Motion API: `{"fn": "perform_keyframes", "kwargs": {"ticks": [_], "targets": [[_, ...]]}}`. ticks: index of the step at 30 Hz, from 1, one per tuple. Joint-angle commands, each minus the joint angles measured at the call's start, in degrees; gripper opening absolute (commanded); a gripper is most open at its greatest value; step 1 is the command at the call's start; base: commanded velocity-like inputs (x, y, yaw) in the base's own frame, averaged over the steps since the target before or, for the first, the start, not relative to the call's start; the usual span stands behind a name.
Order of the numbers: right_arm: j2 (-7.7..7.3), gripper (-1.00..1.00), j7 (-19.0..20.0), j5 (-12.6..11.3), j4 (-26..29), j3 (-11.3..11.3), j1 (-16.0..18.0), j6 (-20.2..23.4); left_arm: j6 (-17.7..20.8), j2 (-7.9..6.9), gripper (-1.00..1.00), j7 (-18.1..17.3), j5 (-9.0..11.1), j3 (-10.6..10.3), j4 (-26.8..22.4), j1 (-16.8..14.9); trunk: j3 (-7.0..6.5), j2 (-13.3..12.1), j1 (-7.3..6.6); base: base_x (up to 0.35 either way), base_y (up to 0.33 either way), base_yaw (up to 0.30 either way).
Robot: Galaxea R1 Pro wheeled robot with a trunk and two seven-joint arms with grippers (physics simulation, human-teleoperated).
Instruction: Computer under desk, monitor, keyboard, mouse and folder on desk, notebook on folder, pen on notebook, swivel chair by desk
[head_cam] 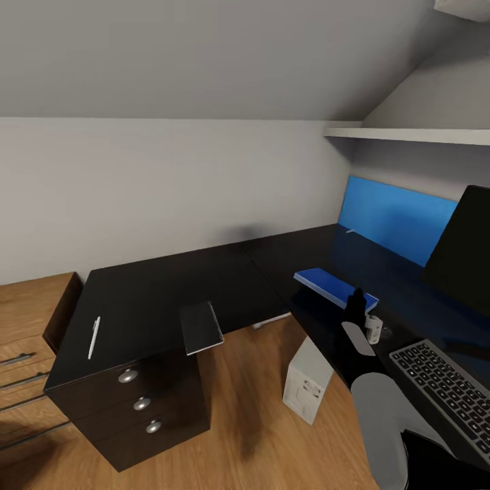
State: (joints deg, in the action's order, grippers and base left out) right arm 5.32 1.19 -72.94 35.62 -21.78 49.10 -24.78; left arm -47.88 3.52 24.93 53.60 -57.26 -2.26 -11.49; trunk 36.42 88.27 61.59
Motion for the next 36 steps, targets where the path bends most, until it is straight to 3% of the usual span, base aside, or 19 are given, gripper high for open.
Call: {"fn": "perform_keyframes", "kwargs": {"ticks": [1,36], "targets": [[0.04,1.00,0.1,-0.4,0.1,-0.1,0.0,-0.1,0.0,0.00,1.00,0.6,0.0,-0.5,0.0,0.0,0.05,0.0,0.00,-0.005,0.000,0.000],[0.08,1.00,0.5,-0.4,0.0,-0.1,0.0,-0.4,0.1,0.09,1.00,0.5,-0.1,-0.5,0.0,0.0,0.03,0.0,0.00,-0.028,0.000,0.003]]}}
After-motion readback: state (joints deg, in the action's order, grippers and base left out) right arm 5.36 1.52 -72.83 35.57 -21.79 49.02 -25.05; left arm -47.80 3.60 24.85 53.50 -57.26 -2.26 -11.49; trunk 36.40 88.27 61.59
